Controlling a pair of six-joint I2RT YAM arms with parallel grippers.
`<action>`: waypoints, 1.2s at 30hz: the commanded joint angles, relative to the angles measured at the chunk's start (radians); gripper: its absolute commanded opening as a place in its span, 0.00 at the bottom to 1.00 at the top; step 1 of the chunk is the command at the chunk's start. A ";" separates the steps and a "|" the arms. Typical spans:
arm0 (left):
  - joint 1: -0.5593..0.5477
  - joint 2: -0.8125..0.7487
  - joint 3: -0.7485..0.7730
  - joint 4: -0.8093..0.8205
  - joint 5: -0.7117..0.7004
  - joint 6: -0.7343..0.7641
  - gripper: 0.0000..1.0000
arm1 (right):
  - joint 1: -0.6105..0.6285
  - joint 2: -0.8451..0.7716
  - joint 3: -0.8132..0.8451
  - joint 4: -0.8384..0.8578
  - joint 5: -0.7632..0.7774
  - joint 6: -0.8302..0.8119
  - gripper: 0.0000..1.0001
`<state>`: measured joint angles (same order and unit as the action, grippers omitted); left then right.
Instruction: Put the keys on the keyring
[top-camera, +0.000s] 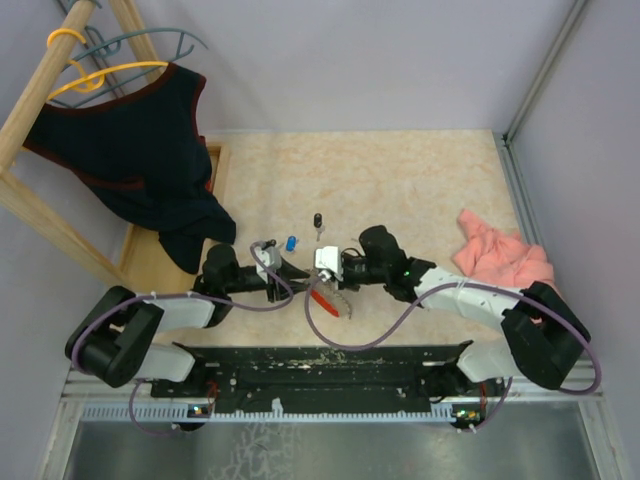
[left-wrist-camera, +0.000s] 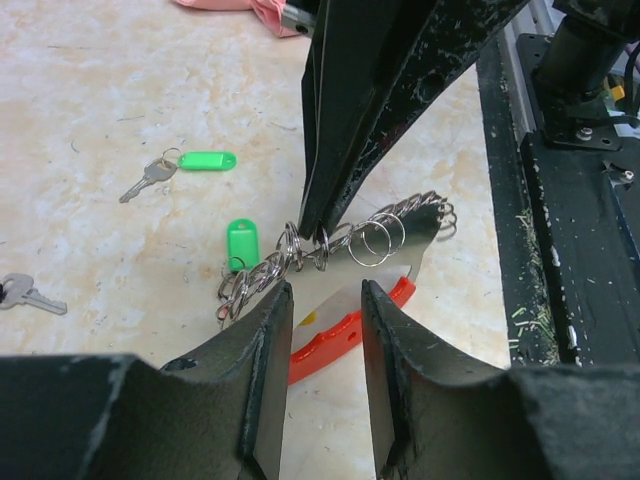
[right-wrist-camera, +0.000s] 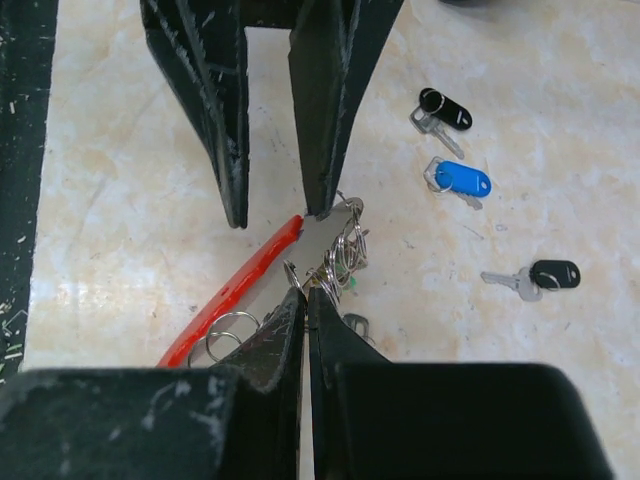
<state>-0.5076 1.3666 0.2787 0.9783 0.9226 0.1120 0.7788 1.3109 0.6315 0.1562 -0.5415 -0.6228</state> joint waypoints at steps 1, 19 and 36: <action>-0.009 -0.014 0.020 -0.019 -0.042 0.033 0.39 | 0.049 0.012 0.165 -0.147 0.142 -0.049 0.00; -0.018 0.064 -0.018 0.188 -0.042 -0.043 0.37 | 0.087 0.109 0.295 -0.275 0.189 0.027 0.00; -0.040 0.141 0.022 0.174 -0.057 -0.028 0.28 | 0.087 0.096 0.271 -0.220 0.162 0.058 0.00</action>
<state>-0.5354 1.4952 0.2798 1.1370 0.8566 0.0792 0.8558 1.4281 0.8837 -0.1482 -0.3481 -0.5831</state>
